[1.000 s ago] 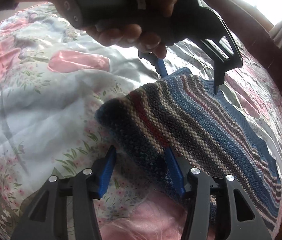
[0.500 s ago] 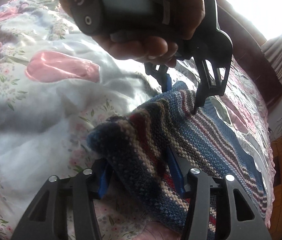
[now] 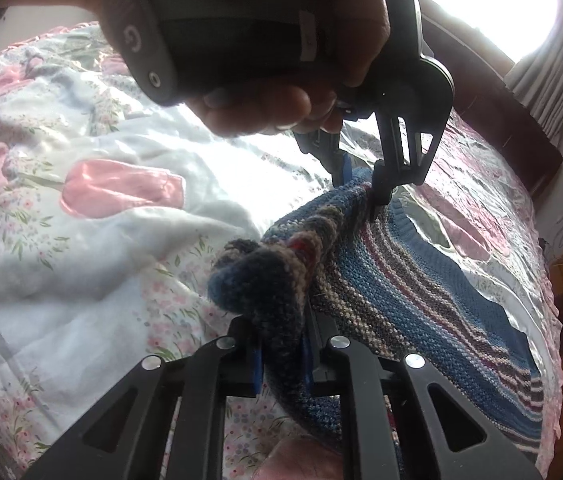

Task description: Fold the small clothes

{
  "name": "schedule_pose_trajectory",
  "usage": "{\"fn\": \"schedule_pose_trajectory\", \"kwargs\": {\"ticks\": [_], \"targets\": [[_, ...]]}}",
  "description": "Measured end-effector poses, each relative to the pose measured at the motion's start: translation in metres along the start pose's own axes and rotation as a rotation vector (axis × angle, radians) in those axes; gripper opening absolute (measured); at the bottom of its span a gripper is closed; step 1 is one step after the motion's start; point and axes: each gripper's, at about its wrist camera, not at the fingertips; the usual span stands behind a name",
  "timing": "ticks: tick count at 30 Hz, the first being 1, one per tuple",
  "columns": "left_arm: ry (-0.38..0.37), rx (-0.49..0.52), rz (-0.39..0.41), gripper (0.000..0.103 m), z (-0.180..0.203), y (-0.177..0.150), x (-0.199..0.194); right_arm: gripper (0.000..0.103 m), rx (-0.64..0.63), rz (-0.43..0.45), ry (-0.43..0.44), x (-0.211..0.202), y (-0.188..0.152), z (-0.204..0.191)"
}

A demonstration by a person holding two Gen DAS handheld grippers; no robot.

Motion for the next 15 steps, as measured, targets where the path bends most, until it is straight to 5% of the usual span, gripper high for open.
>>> {"fn": "schedule_pose_trajectory", "kwargs": {"ticks": [15], "targets": [[0.069, 0.056, 0.025, 0.02, 0.054, 0.009, -0.034, 0.013, 0.112, 0.056, 0.011, -0.044, 0.009, 0.033]]}}
Point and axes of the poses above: each gripper's, at about its wrist camera, not at the fingertips, and x roughly the way its jaws point, z to its right, y to its top, and after that the axes turned 5 degrees about z, right-handed
